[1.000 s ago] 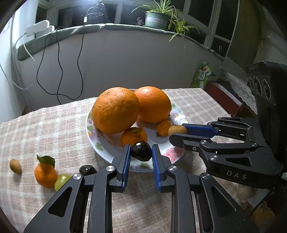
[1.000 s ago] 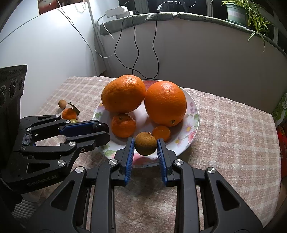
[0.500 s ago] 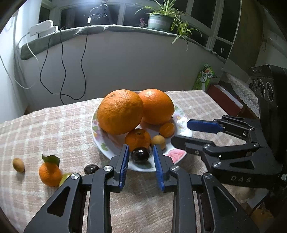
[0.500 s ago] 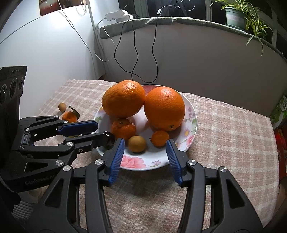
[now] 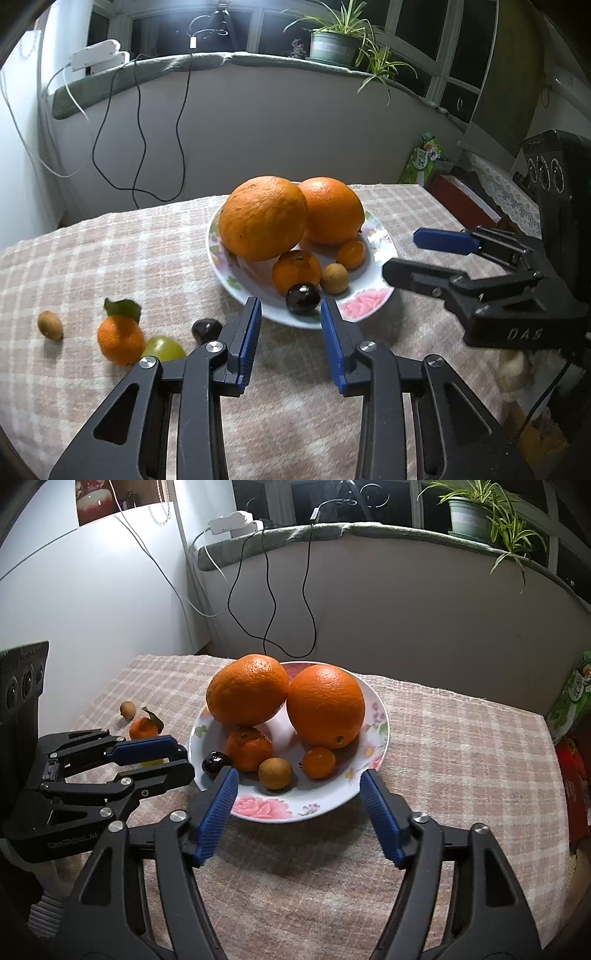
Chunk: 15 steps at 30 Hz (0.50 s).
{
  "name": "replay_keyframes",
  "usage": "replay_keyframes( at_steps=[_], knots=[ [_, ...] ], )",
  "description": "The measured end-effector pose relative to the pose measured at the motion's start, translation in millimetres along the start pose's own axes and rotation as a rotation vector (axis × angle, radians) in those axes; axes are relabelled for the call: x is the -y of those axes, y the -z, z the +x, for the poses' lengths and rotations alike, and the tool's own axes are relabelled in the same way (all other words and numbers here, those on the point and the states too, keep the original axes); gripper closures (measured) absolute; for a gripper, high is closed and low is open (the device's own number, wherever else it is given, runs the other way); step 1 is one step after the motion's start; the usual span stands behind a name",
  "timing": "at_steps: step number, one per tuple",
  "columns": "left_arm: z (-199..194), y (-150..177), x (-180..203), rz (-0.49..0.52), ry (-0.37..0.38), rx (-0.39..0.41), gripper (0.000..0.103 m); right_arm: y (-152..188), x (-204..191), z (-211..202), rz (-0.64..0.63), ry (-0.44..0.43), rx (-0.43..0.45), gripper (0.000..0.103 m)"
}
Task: Organize fruits
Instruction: 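Withdraw both tools from the plate toward the remaining fruit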
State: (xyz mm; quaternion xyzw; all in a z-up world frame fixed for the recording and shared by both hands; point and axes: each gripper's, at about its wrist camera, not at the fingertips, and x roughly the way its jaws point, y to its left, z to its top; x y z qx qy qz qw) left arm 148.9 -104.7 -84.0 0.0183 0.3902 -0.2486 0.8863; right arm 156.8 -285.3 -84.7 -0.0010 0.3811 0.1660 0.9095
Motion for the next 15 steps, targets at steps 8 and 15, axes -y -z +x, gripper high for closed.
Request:
replay_keyframes(
  at_steps=[8,15],
  knots=[
    [-18.5,13.0,-14.4,-0.023,-0.01,0.001,0.07,3.6,-12.1,-12.2,-0.013,-0.011,0.008,0.031],
    [-39.0,27.6,-38.4,-0.053,-0.036,0.011,0.069,6.0,-37.6,-18.9,-0.056,-0.03,0.013,0.031]
  ],
)
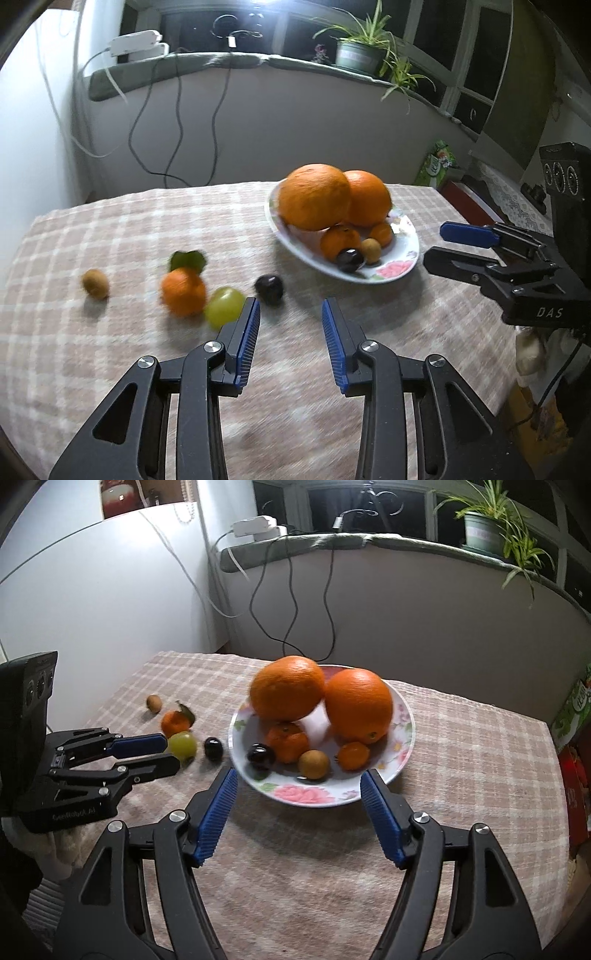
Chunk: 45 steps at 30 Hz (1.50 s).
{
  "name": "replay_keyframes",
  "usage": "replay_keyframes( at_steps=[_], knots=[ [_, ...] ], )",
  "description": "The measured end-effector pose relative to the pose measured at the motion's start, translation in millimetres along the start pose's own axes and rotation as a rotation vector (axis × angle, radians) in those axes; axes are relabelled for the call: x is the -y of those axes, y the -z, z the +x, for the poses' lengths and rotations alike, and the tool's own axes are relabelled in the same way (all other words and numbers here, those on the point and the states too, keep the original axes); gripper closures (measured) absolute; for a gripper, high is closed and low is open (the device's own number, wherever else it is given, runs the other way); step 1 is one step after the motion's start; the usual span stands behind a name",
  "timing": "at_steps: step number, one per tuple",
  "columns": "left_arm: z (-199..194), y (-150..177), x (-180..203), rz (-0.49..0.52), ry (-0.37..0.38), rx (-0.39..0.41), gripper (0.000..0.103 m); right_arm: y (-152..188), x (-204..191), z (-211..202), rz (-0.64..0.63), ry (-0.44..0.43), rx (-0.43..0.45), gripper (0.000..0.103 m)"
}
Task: Organize fruits
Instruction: 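Withdraw both tools from the plate toward the remaining fruit, then grasp the kiwi with the left tool while the right tool grasps the green plum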
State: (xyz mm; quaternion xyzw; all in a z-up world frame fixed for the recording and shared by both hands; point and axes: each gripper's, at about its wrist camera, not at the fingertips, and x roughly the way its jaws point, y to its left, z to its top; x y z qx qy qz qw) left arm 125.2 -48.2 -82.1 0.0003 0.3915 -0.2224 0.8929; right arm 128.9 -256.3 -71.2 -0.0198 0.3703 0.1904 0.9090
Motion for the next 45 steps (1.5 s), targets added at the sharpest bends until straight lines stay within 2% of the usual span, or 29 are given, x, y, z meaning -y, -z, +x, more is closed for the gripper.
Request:
replay_keyframes(
  at_steps=[10,18,21,25,27,28,45],
  knots=[
    [-24.1,20.8,-52.2,-0.059,-0.07,0.0,0.07,0.2,-44.2,7.1,-0.063,-0.094,-0.015,0.031],
    [-28.0,22.7,-88.3,-0.117,-0.117,0.006,0.07,-0.1,-81.8,29.3,-0.12,-0.151,-0.046,0.032],
    [-27.0,21.4,-100.9,-0.135,-0.136,0.007,0.07,-0.7,-89.7,38.4,-0.132,-0.16,-0.059,0.039],
    [-22.1,17.1,-116.1,-0.147,-0.16,0.007,0.07,-3.2,-98.5,51.5,-0.145,-0.169,-0.073,0.043],
    [-20.2,15.8,-122.3,-0.152,-0.164,0.007,0.07,-5.4,-101.2,58.6,-0.144,-0.178,-0.084,0.052],
    [-18.5,14.3,-125.8,-0.156,-0.165,0.007,0.07,-6.3,-102.7,62.3,-0.142,-0.183,-0.089,0.053],
    [9.0,-3.9,-152.6,-0.171,-0.162,-0.012,0.07,-17.2,-116.4,99.4,-0.163,-0.137,-0.129,0.055]
  ],
)
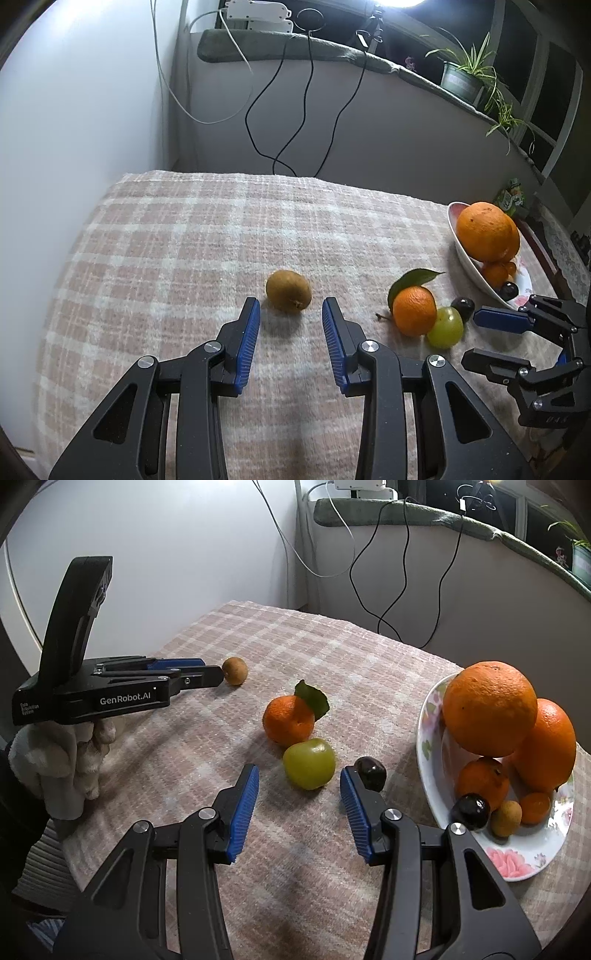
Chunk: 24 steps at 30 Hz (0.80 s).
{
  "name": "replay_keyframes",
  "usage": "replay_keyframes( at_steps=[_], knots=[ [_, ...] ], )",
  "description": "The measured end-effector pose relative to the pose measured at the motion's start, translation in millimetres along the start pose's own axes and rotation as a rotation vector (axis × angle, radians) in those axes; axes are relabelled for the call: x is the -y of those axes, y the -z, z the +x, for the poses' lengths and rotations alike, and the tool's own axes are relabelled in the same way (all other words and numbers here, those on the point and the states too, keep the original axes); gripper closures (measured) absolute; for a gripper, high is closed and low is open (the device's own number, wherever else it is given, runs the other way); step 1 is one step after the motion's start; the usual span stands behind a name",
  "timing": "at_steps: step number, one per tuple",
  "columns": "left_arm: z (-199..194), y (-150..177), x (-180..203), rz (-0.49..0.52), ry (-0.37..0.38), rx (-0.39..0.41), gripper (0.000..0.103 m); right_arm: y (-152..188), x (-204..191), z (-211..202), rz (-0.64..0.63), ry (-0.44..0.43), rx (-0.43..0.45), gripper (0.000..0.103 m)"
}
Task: Organize fruits
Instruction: 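Grasp the kiwi with the left tool while the right tool grasps the green plum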
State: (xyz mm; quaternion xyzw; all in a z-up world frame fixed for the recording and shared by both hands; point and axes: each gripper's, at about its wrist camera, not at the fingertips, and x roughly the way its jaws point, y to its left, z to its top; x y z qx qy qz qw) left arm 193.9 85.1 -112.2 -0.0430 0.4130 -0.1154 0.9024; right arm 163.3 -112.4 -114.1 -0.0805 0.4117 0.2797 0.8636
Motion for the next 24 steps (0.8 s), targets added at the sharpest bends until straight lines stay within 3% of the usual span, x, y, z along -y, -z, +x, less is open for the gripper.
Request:
replay_keyframes(
  at_steps=[6,20,24],
  knots=[
    [10.8,-6.9,1.0,0.003,-0.01,-0.01,0.063,-2.6,-0.5,5.9,-0.009,0.011,-0.01,0.055],
    [25.9,-12.2,0.0,0.002,-0.018,-0.016,0.063,-3.9,-4.1,21.4,-0.028,0.036,-0.03,0.055],
    [28.0,-11.0,-0.2,0.015,-0.021,-0.018,0.071,-4.7,-5.3,23.5,-0.038,0.046,-0.036,0.055]
  ],
)
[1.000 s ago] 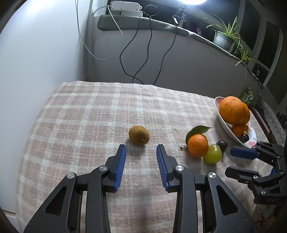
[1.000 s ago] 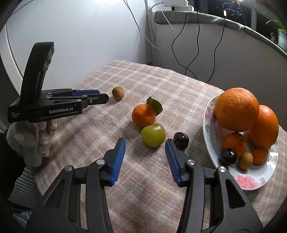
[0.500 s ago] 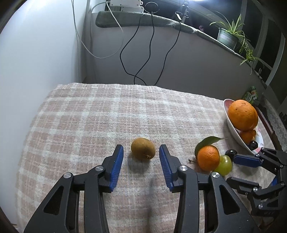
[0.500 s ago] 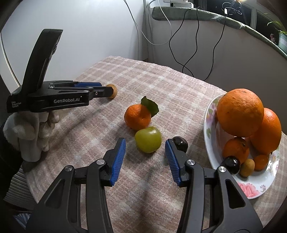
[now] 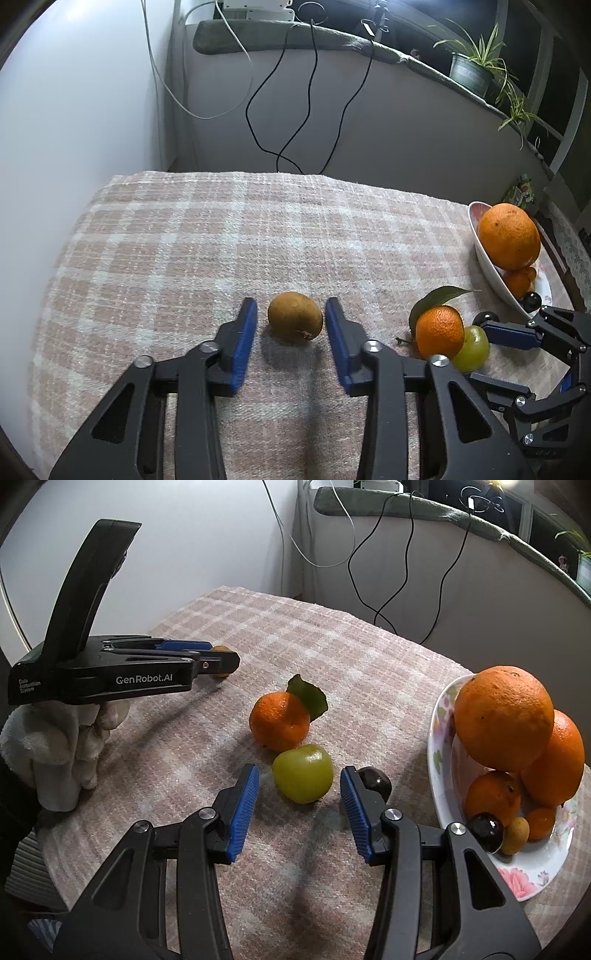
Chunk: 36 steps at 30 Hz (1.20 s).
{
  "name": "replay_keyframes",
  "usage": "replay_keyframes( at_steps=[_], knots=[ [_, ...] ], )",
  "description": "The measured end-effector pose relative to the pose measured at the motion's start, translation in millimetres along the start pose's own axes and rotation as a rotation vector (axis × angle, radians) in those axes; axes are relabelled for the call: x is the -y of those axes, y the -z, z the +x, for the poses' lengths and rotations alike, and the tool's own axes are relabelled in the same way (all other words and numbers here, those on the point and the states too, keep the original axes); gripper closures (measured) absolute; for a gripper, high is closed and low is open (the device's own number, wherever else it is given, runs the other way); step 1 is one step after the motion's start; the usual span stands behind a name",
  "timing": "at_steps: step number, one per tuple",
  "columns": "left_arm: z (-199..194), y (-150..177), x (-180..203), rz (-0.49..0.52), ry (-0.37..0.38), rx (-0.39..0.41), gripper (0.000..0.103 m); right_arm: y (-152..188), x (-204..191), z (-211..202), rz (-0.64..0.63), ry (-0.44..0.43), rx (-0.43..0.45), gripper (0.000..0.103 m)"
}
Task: Organize fruits
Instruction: 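Grasp the kiwi with the left tool while the right tool grasps the green plum, then carry the kiwi and green plum over the plate and lower them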
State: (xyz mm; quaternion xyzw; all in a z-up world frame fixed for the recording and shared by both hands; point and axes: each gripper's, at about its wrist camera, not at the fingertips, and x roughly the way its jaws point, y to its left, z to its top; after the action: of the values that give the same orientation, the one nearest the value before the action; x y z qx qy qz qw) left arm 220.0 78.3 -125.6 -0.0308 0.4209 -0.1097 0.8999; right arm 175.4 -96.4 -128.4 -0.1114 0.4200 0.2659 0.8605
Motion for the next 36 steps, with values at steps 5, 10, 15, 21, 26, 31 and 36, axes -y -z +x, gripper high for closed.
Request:
replay_keyframes(
  at_steps=[5,10,15,21,26,31,36],
  knots=[
    [0.6,0.3,2.6,0.022,-0.008,0.005,0.074,0.0,-1.9,0.7,-0.006,0.005,-0.003,0.06],
    [0.4,0.6,2.9,0.027,-0.007,0.01,0.074,-1.0,-1.4,0.9,-0.007,0.012,-0.003,0.068],
    [0.4,1.3,4.6,0.039,-0.008,0.015,0.075,-0.8,-1.0,0.0,-0.007,0.011,-0.002,0.069],
    [-1.9,1.0,1.8,0.032,0.0,0.026,0.075,-1.4,1.4,-2.7,-0.003,0.004,0.001,0.069],
    [-8.3,4.1,0.7,0.033,0.002,0.034,0.075,0.3,0.0,-8.8,0.001,0.0,0.009,0.069],
    [-15.0,9.4,2.3,0.039,0.001,0.039,0.075,2.5,-1.7,-15.4,0.008,-0.01,0.021,0.069],
    [-22.8,12.4,2.5,0.028,0.004,0.045,0.075,5.7,-2.4,-25.3,0.018,-0.024,0.039,0.069]
  ],
)
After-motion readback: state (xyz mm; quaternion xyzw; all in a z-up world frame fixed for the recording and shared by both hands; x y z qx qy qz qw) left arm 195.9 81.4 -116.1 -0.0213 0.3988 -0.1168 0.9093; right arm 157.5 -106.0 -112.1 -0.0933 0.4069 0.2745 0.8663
